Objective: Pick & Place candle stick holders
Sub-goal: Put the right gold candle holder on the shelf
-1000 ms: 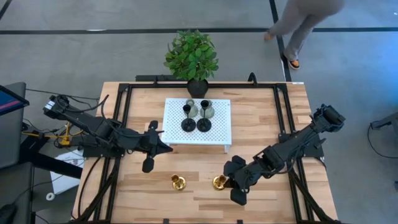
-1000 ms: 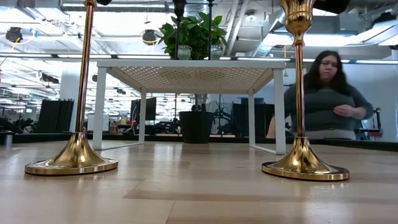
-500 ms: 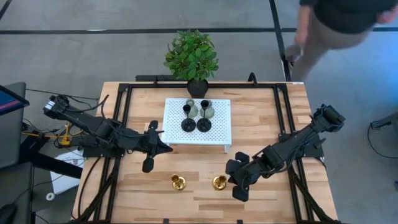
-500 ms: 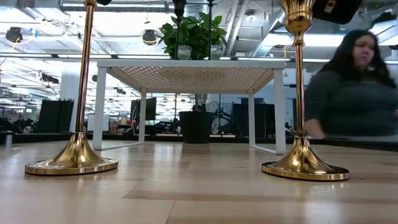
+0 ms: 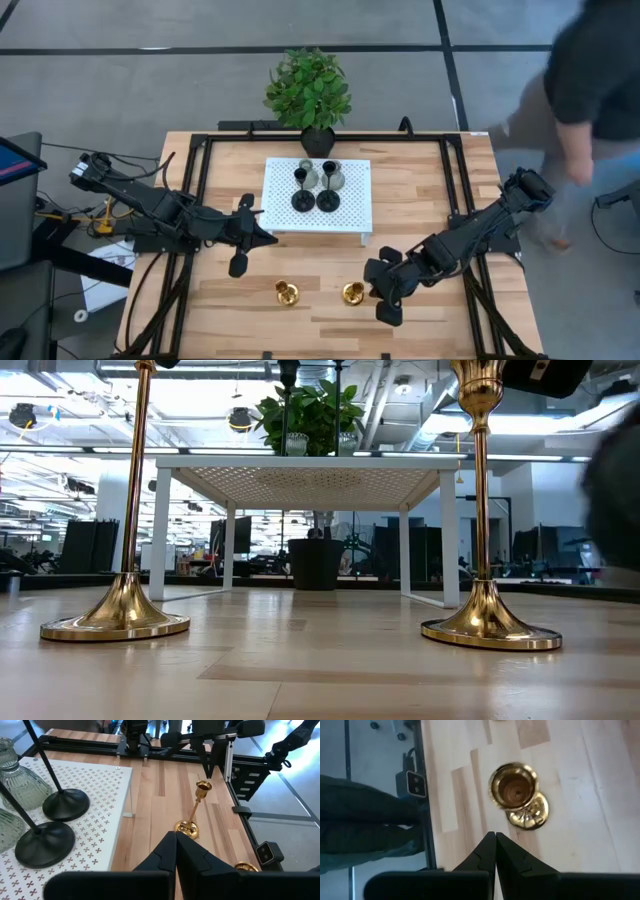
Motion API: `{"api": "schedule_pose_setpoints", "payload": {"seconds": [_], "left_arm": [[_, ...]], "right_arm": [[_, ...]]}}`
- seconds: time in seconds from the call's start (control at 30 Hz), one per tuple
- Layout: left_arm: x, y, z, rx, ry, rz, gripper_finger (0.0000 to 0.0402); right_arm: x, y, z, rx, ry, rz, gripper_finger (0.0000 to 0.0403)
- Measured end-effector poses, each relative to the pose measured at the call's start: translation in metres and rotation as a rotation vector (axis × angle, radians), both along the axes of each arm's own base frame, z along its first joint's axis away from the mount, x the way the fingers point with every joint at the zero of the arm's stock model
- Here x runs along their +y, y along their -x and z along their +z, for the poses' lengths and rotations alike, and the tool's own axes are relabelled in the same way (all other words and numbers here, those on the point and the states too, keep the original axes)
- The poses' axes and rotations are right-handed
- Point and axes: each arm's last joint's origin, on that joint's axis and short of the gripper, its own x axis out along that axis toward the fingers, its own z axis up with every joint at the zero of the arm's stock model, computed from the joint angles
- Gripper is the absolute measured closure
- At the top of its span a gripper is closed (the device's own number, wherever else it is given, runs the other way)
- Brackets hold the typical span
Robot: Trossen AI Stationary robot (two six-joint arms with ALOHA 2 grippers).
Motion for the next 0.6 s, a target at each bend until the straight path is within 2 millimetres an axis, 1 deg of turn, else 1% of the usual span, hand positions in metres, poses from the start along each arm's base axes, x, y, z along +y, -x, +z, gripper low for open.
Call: {"api": "schedule_pose_setpoints", "payload": {"seconds": [0.1, 0.2, 0.3, 0.4, 0.47, 0.6], "left_arm": [[0.000, 0.000, 0.000, 0.000, 0.000, 0.000, 0.0399], [0.000, 0.000, 0.000, 0.000, 0.000, 0.000, 0.0398], [0.000, 0.000, 0.000, 0.000, 0.000, 0.000, 0.0399], [0.000, 0.000, 0.000, 0.000, 0.000, 0.000, 0.0399], [0.000, 0.000, 0.000, 0.000, 0.000, 0.000, 0.0399], [0.000, 0.000, 0.000, 0.000, 0.000, 0.000, 0.0398]], "right_arm": [[-0.002, 0.000, 0.000, -0.019, 0.043, -0.039, 0.0400], [-0.003, 0.001, -0.006, -0.017, 0.062, -0.053, 0.0382], [-0.004, 0.005, -0.018, 0.024, 0.072, -0.071, 0.0344], [-0.002, 0.009, -0.030, 0.025, 0.062, -0.068, 0.0297], [0.000, 0.010, -0.037, 0.004, 0.050, -0.062, 0.0264], [0.005, 0.009, -0.046, -0.096, 0.060, -0.085, 0.0205]]}}
